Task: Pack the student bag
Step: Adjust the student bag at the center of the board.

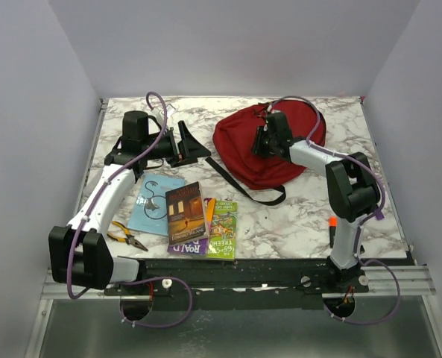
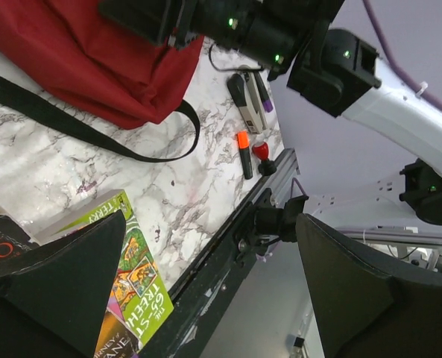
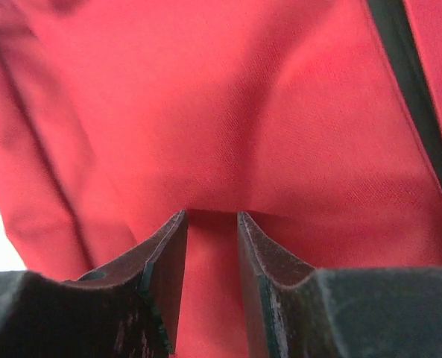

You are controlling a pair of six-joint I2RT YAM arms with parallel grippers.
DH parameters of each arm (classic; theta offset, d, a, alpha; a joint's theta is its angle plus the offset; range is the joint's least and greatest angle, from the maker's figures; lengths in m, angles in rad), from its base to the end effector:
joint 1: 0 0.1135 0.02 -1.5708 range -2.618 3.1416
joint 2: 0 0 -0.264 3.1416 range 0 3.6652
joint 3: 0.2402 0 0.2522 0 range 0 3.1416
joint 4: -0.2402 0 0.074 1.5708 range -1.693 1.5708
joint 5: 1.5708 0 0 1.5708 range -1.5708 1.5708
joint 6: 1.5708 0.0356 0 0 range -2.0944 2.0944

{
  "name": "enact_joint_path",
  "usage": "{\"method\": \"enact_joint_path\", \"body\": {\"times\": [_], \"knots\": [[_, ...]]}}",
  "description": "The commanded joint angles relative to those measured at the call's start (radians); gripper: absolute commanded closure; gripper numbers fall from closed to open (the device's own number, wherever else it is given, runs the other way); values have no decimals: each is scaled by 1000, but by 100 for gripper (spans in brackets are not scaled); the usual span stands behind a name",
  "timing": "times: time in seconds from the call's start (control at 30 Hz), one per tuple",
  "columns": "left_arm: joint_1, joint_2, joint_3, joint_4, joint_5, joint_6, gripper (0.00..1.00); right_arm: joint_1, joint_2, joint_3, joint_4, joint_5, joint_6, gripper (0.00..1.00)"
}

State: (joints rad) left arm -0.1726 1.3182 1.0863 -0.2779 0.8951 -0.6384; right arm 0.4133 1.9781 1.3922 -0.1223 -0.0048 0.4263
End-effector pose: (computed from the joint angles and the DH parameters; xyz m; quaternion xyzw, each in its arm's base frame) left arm 0.2812 -0.0772 0.3242 0.0336 0.8071 -0.5229 0.2719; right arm 0.4076 0.1789 0.1992 0.0049 0.9084 0.1724 0.3809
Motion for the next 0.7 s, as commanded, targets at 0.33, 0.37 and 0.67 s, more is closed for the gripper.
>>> {"method": "enact_joint_path", "body": {"times": [0.33, 0.37, 0.67], "knots": [[-15, 76, -21, -2, -90, -9, 5, 20, -327, -568, 147, -116, 5, 62], [-16, 82, -22, -1, -109, -18, 5, 20, -350, -597, 152, -131, 1, 62], [-59, 367, 182, -136, -246, -144, 14, 20, -555, -817, 189, -229, 71, 60]]}}
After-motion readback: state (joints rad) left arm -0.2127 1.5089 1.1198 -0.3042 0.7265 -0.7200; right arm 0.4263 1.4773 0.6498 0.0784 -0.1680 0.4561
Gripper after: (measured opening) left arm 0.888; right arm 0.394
